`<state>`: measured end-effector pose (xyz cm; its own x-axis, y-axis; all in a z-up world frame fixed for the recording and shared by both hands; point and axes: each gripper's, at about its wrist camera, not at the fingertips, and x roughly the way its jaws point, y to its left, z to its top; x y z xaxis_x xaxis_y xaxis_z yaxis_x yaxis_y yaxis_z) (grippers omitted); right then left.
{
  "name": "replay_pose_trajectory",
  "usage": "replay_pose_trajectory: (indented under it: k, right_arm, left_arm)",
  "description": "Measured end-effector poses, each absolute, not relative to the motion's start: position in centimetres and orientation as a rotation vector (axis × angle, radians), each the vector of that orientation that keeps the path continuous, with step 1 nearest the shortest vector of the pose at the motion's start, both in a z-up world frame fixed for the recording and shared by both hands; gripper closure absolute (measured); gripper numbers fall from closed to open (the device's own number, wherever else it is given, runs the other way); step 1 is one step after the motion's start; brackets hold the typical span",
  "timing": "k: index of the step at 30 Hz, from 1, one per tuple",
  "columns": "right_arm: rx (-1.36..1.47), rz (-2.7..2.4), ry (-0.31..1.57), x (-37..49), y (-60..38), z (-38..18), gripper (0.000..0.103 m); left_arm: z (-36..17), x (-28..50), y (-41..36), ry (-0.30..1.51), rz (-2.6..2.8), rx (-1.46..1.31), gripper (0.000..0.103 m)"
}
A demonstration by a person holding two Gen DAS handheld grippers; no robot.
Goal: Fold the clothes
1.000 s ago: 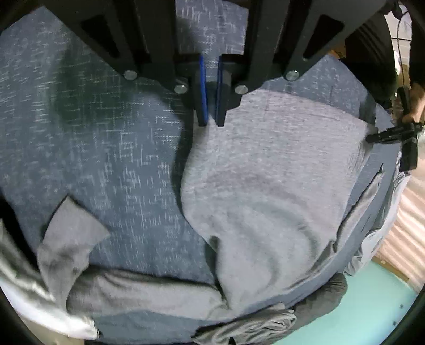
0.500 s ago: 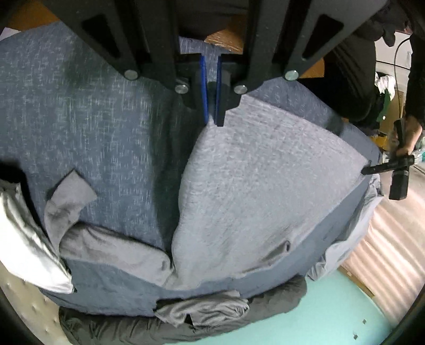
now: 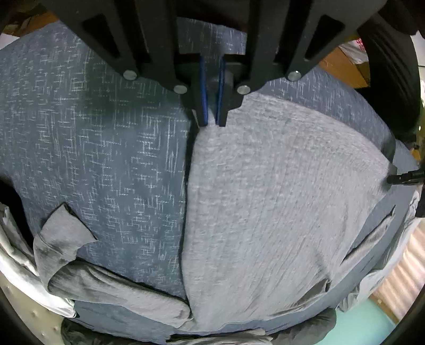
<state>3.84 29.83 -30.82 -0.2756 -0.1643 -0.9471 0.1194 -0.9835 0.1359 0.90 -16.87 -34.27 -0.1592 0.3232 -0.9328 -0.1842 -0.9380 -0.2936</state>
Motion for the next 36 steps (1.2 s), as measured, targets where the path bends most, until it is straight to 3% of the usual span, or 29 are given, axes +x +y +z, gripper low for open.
replay_pose_trajectory:
  k: [2,6,7,16,20,22,24,27,36]
  right_arm:
    - [1.78,-2.369,-0.073,3.9,30.1,-30.7,0.088]
    - [1.743,-2.4,-0.176,3.9,31.7,-29.8,0.063]
    - [1.734,-2.402,-0.204,3.7,32.1,-29.8,0.061]
    - [1.782,-2.303,-0.254,3.2,31.1,-32.0,0.061]
    - [1.777,-2.295,-0.252,3.8,30.5,-31.7,0.061]
    - [1.774,-2.289,-0.251,3.7,30.6,-31.8,0.066]
    - [1.77,-2.286,-0.254,3.8,30.6,-31.7,0.084]
    - [1.751,-2.298,-0.286,4.0,30.8,-31.2,0.096]
    - [1.653,-2.308,-0.31,5.0,31.4,-26.4,0.098]
  left_arm:
    - [-33.7,1.1,-17.7,-0.203,2.191,-1.752,0.058]
    - [-34.0,1.4,-18.6,-0.211,2.202,-1.754,0.055]
    - [-34.3,1.5,-18.5,-0.221,2.187,-1.761,0.055]
    - [-34.9,2.1,-17.7,-0.269,2.116,-1.727,0.055]
    - [-34.3,2.6,-16.7,-0.168,2.131,-1.704,0.05]
    - [-34.7,2.7,-16.2,-0.13,2.124,-1.716,0.05]
    - [-35.2,2.7,-15.8,-0.103,2.122,-1.726,0.052]
    - [-35.4,2.6,-15.9,-0.105,2.116,-1.73,0.093]
    - [-30.4,4.2,-17.6,-0.123,2.114,-1.653,0.097]
